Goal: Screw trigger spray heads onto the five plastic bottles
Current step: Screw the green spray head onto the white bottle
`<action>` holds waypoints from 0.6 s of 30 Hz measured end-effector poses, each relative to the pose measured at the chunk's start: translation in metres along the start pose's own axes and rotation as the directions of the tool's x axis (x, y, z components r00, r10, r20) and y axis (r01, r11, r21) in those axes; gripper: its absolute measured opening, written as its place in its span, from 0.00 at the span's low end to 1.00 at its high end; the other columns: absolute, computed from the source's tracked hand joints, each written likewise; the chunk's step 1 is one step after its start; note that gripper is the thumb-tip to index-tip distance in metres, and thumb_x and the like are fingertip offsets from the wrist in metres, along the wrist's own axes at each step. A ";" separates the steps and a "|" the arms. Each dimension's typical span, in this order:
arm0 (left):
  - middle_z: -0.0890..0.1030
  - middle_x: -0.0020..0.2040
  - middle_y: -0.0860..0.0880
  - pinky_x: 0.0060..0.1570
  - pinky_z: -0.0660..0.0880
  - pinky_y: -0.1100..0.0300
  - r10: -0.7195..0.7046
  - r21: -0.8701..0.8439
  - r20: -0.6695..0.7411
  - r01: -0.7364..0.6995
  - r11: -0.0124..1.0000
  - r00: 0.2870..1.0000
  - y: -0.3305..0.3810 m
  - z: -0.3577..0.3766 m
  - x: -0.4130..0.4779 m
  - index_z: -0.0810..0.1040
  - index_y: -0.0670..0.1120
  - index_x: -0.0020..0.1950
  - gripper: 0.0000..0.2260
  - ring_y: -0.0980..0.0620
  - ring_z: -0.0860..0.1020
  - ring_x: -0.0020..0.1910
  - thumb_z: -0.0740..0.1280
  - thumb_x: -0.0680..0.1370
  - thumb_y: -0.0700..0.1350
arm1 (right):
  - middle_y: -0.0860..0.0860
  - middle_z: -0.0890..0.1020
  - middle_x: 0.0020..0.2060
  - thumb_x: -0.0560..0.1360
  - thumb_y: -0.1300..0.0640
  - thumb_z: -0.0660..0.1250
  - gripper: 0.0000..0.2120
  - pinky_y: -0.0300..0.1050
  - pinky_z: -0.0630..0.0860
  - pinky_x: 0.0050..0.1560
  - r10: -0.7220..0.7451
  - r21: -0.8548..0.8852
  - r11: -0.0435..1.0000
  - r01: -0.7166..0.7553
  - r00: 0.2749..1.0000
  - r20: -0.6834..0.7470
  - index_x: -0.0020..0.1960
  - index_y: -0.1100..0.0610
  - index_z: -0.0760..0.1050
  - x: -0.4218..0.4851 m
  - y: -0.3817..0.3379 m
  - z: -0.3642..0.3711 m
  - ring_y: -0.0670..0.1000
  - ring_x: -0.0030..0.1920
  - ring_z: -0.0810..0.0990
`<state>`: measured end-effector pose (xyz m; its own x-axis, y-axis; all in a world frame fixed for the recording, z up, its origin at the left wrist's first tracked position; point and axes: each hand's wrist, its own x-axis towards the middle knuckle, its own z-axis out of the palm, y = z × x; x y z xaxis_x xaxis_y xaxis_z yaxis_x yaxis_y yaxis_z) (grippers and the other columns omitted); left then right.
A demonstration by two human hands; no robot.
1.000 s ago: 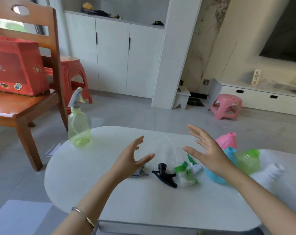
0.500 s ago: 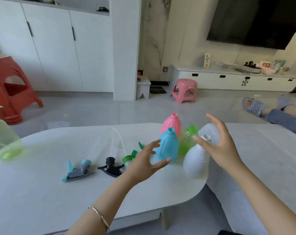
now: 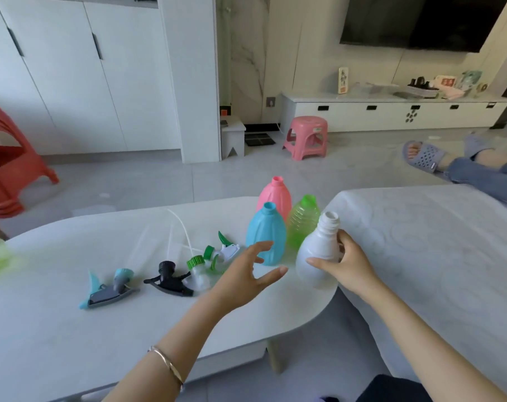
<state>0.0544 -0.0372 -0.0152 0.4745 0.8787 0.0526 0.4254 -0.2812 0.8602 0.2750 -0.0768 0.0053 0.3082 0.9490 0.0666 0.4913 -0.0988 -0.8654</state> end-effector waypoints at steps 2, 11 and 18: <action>0.73 0.67 0.55 0.64 0.71 0.57 0.008 0.005 0.013 -0.008 1.000 1.000 0.002 0.001 -0.001 0.68 0.53 0.70 0.28 0.57 0.74 0.61 0.70 0.73 0.58 | 0.48 0.80 0.54 0.63 0.55 0.79 0.28 0.48 0.74 0.56 -0.002 0.026 1.000 0.002 1.000 -0.010 0.60 0.51 0.72 -0.005 -0.004 -0.004 0.50 0.55 0.78; 0.75 0.60 0.62 0.53 0.76 0.65 0.113 -0.126 0.060 -0.105 0.986 0.992 0.013 -0.009 -0.012 0.65 0.60 0.69 0.35 0.63 0.76 0.57 0.76 0.65 0.61 | 0.47 0.83 0.54 0.58 0.45 0.77 0.31 0.46 0.77 0.56 -0.098 0.326 0.945 0.034 0.978 0.182 0.60 0.48 0.74 -0.027 -0.060 0.010 0.46 0.55 0.81; 0.78 0.54 0.57 0.38 0.79 0.64 0.034 -0.263 -0.149 -0.073 0.962 0.988 -0.010 -0.066 -0.046 0.71 0.61 0.60 0.31 0.61 0.80 0.48 0.79 0.60 0.57 | 0.51 0.80 0.59 0.64 0.49 0.73 0.28 0.46 0.75 0.60 -0.234 0.405 0.910 0.091 0.918 0.320 0.63 0.52 0.72 -0.025 -0.088 0.061 0.49 0.60 0.79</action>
<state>-0.0226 -0.0488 0.0074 0.3689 0.9161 0.1571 0.1716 -0.2333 0.9571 0.1740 -0.0738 0.0492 -0.0929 0.9901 0.1051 0.1449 0.1179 -0.9824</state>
